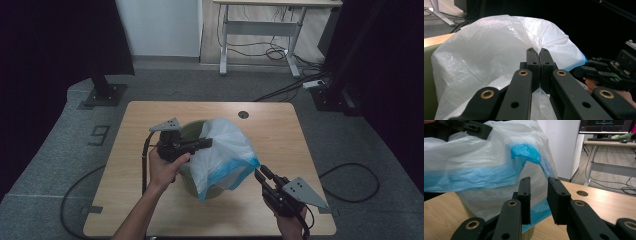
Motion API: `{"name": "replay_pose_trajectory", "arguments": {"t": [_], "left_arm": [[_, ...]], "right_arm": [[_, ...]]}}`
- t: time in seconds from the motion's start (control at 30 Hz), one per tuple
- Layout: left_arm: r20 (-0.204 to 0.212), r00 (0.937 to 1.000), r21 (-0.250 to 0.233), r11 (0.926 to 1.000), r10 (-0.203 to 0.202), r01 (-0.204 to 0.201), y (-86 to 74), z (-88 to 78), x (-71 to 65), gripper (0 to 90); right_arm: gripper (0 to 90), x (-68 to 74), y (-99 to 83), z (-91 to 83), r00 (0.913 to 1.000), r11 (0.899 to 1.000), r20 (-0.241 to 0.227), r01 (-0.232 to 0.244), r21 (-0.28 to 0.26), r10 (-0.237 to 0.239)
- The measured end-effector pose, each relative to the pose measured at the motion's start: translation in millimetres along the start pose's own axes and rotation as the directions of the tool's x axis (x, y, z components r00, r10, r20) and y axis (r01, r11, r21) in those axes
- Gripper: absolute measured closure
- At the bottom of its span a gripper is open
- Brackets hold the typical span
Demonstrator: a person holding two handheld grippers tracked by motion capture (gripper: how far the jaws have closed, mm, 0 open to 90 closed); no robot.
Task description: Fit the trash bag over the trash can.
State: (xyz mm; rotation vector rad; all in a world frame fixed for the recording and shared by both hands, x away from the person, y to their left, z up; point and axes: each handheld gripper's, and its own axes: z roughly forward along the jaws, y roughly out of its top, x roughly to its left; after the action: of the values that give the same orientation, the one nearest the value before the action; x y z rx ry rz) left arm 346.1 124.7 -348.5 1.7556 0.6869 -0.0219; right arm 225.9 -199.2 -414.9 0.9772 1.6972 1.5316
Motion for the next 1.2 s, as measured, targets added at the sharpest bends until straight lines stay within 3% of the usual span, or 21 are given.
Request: {"name": "replay_pose_trajectory", "arguments": {"t": [0.2, 0.33, 0.4, 0.6, 0.77, 1.2], "left_arm": [[0.007, 0.9997, -0.004, 0.9997, -0.025, 0.025, -2.4, 0.9, 4.2, 88.5], [0.006, 0.9996, -0.001, 0.9996, -0.029, 0.029, -3.2, 2.0, 4.5, 88.3], [0.005, 0.9996, 0.001, 0.9996, -0.027, 0.027, -3.5, 2.9, 3.9, 88.3], [0.002, 0.9999, 0.005, 0.9999, -0.011, 0.011, -4.1, 3.9, -0.2, 88.3], [0.001, 1.0000, 0.008, 1.0000, 0.001, -0.001, -4.0, 4.4, -3.1, 88.3], [0.001, 0.9999, 0.005, 0.9999, 0.012, -0.013, -5.2, -2.9, -4.2, 88.3]], "right_arm": [[72.6, 2.7, -1.4, -3.6, 1.0000, 1.000, 0.007, 0.000, -0.002, 0.000], [73.1, 4.5, -0.4, -3.4, 0.9996, 1.000, -0.021, -0.018, -0.005, 0.018], [73.1, 5.7, 0.1, -2.3, 0.9978, 0.999, -0.048, -0.047, -0.003, 0.047], [73.3, 6.2, 1.2, 5.0, 0.9983, 0.999, -0.043, -0.040, 0.006, 0.040], [73.3, 5.4, 0.7, 14.9, 0.9964, 0.998, -0.057, -0.062, 0.017, 0.063], [75.1, -0.1, 2.2, 21.5, 0.9946, 0.995, -0.041, -0.096, 0.007, 0.096]]}}
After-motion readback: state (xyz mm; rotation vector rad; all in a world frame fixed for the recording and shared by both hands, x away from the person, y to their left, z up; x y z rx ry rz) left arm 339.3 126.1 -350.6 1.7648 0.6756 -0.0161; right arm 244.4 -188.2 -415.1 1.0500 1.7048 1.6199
